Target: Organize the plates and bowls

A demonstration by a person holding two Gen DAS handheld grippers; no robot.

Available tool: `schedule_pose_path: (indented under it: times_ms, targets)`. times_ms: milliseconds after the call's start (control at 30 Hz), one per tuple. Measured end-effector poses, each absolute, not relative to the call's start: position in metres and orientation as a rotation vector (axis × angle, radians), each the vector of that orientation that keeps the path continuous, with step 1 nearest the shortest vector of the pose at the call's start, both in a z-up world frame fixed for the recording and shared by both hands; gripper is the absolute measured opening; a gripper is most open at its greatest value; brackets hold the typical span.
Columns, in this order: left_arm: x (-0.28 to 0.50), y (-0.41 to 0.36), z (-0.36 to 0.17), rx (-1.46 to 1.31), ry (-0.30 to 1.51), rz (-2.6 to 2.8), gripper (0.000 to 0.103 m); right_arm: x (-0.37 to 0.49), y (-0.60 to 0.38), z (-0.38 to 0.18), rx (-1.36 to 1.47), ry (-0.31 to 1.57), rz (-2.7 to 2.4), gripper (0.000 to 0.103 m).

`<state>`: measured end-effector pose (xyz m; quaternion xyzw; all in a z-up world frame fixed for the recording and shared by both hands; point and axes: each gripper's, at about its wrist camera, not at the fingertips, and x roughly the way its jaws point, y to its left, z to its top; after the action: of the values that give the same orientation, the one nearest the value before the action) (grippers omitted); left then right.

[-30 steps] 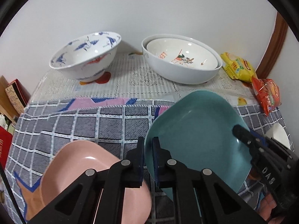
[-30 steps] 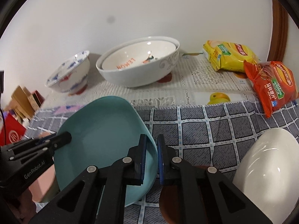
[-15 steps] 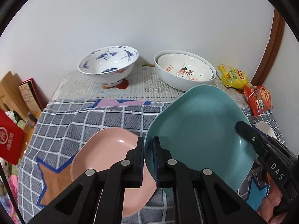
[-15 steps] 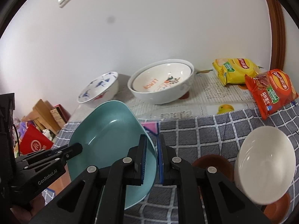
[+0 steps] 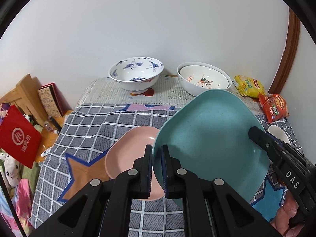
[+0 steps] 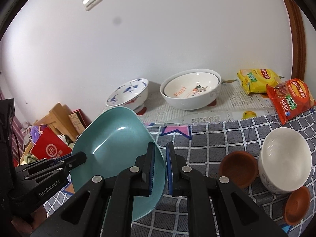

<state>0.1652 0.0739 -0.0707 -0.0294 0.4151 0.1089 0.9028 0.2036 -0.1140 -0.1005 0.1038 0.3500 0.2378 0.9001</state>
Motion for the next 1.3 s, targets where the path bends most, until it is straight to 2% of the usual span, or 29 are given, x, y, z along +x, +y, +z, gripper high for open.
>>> schedule_pose_path:
  times_ms: [1300]
  targets:
    - [0.163,0.156,-0.102,-0.160,0.878,0.266,0.009,0.205,-0.028,-0.116,0.161,0.716,0.518,0.013]
